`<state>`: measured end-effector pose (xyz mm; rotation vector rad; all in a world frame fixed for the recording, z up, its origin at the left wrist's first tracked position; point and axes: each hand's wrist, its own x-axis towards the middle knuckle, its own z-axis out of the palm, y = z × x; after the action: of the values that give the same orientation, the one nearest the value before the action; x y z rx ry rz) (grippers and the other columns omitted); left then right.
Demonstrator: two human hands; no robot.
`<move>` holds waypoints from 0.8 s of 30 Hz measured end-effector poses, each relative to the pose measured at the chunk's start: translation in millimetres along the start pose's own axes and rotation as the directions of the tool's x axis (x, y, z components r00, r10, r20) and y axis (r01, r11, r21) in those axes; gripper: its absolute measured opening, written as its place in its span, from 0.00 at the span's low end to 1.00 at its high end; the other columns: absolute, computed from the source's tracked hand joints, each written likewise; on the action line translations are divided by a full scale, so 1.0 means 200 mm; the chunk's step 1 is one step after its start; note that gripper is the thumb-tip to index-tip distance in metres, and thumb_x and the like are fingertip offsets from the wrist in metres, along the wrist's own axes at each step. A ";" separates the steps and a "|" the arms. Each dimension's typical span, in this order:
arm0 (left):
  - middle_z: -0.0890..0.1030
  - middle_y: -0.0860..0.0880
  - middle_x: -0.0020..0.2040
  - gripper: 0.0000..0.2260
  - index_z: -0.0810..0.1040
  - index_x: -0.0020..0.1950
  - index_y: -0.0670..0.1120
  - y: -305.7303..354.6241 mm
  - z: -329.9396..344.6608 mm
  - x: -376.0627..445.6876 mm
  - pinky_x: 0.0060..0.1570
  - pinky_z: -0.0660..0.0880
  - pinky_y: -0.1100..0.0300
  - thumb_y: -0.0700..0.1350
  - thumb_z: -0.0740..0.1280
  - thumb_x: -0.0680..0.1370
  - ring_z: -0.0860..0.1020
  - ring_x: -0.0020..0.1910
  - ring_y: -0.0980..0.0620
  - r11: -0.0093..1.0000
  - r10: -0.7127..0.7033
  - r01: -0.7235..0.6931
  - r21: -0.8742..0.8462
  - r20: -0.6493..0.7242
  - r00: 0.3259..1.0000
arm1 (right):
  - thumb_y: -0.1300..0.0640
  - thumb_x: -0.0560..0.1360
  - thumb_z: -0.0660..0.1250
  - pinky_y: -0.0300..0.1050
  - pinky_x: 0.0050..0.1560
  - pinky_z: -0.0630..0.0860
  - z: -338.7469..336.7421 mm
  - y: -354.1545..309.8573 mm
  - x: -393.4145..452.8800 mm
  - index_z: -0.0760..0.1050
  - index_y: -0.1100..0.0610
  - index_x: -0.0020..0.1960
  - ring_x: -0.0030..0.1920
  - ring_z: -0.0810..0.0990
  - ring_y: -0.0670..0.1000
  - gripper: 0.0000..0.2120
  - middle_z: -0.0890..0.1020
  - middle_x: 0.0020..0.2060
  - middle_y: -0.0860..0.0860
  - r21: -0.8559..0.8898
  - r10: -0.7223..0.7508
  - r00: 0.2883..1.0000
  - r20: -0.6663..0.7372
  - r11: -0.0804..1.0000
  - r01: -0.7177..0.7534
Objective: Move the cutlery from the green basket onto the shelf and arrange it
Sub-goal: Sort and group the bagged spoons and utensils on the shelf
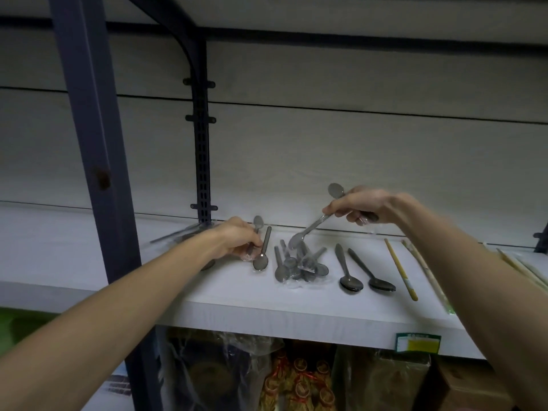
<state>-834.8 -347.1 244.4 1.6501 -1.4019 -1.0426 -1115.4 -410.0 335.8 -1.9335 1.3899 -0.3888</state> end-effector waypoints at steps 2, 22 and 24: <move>0.82 0.43 0.31 0.06 0.78 0.42 0.40 -0.01 0.00 0.00 0.26 0.75 0.62 0.33 0.69 0.78 0.80 0.28 0.50 1.000 0.000 0.000 -0.013 -0.007 1.000 | 0.48 0.74 0.75 0.36 0.21 0.60 0.01 -0.03 0.01 0.76 0.56 0.39 0.24 0.63 0.45 0.13 0.68 0.26 0.47 -0.025 -0.007 0.997 0.080 1.000 0.009; 0.84 0.39 0.39 0.10 0.78 0.37 0.40 0.00 0.02 0.04 0.30 0.79 0.62 0.35 0.71 0.78 0.83 0.32 0.49 0.998 -0.055 0.057 0.036 -0.045 0.997 | 0.47 0.69 0.78 0.38 0.22 0.63 0.40 -0.09 0.40 0.82 0.65 0.55 0.29 0.70 0.51 0.24 0.79 0.36 0.56 -0.184 -0.143 0.990 0.013 0.972 0.143; 0.85 0.38 0.41 0.09 0.79 0.38 0.40 0.01 0.02 0.04 0.30 0.80 0.61 0.36 0.71 0.78 0.83 0.34 0.48 0.998 -0.051 0.053 0.047 -0.040 0.998 | 0.46 0.73 0.75 0.37 0.21 0.64 0.43 -0.10 0.40 0.82 0.63 0.51 0.29 0.72 0.50 0.20 0.85 0.42 0.53 -0.173 -0.134 0.991 -0.016 0.976 0.129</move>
<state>-838.3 -355.9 243.1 1.7407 -1.3750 -1.0075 -1019.7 -448.3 276.6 -2.1760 1.3549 -0.3689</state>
